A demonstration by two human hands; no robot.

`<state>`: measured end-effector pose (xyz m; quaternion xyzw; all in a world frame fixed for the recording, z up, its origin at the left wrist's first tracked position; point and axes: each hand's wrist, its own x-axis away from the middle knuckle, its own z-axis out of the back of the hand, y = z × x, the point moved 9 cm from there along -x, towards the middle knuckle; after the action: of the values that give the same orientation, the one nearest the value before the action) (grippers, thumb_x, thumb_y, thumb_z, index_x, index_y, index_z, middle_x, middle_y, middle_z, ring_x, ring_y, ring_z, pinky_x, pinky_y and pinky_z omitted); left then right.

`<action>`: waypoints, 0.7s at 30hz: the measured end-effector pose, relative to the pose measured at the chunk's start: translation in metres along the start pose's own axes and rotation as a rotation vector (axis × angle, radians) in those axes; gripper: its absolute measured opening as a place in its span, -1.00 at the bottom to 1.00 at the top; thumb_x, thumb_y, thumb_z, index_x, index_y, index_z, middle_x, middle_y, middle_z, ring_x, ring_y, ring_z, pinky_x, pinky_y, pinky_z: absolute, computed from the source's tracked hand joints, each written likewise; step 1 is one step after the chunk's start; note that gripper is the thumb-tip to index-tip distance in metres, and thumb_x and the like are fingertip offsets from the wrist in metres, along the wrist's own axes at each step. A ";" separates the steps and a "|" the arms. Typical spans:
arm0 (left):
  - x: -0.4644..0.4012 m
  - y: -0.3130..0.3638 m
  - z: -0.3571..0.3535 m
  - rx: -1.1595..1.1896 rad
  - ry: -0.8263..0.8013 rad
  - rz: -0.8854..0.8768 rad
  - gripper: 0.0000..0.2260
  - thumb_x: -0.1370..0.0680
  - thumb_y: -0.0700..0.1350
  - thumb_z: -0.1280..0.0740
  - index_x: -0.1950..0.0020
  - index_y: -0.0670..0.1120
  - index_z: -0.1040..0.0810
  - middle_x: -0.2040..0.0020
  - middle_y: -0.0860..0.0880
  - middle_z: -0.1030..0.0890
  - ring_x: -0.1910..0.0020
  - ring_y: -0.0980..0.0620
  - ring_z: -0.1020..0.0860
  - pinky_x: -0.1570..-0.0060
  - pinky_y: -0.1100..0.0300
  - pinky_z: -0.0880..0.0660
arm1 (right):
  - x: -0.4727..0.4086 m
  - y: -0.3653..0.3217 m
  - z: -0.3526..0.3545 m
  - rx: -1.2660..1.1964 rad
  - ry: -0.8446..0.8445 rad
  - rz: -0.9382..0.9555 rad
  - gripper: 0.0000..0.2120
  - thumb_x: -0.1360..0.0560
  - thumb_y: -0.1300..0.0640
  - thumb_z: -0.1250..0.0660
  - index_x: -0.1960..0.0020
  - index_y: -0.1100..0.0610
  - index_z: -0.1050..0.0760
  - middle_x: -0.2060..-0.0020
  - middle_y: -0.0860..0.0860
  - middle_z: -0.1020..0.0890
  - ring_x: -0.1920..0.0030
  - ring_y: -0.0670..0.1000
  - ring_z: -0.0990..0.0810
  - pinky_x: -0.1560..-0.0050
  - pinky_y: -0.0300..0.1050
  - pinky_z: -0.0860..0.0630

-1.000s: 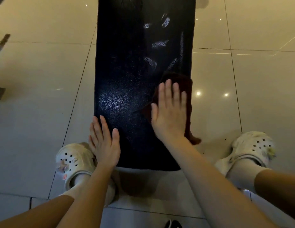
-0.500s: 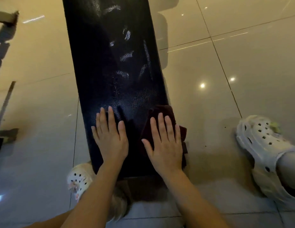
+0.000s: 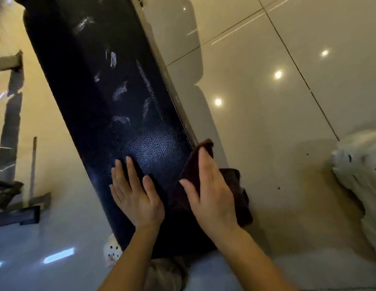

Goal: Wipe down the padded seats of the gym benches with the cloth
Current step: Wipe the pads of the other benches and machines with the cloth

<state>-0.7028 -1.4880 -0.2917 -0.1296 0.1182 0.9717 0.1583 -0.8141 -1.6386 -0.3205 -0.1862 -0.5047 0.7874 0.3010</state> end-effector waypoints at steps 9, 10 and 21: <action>-0.002 -0.001 -0.003 -0.040 -0.005 0.001 -0.48 -0.63 0.12 0.06 -0.56 -0.04 -0.15 -0.55 -0.13 -0.20 -0.52 -0.09 -0.12 -0.47 -0.18 -0.06 | -0.011 -0.008 0.000 -0.102 -0.034 0.060 -0.38 -0.61 -0.03 -0.16 -0.58 0.12 -0.05 -0.53 0.06 -0.24 -0.52 -0.06 -0.17 -0.44 -0.31 -0.13; -0.001 0.000 -0.002 -0.039 -0.001 0.004 -0.48 -0.62 0.11 0.04 -0.56 -0.05 -0.16 -0.55 -0.13 -0.20 -0.52 -0.09 -0.13 -0.47 -0.18 -0.06 | 0.009 0.000 0.002 -0.134 -0.033 0.051 -0.39 -0.60 -0.02 -0.17 -0.57 0.12 -0.07 -0.52 0.05 -0.25 -0.52 -0.09 -0.17 -0.46 -0.34 -0.10; 0.000 0.000 -0.003 -0.039 0.024 0.015 -0.48 -0.64 0.13 0.06 -0.56 -0.04 -0.15 -0.55 -0.11 -0.19 -0.52 -0.07 -0.14 -0.47 -0.16 -0.08 | -0.008 0.003 0.000 -0.233 -0.174 0.054 -0.23 -0.52 0.00 -0.35 -0.58 0.08 -0.02 -0.52 0.06 -0.21 -0.48 -0.21 -0.02 -0.38 -0.54 0.12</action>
<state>-0.7022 -1.4892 -0.2948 -0.1435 0.1021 0.9733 0.1471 -0.8089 -1.6447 -0.3239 -0.1646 -0.6115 0.7445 0.2112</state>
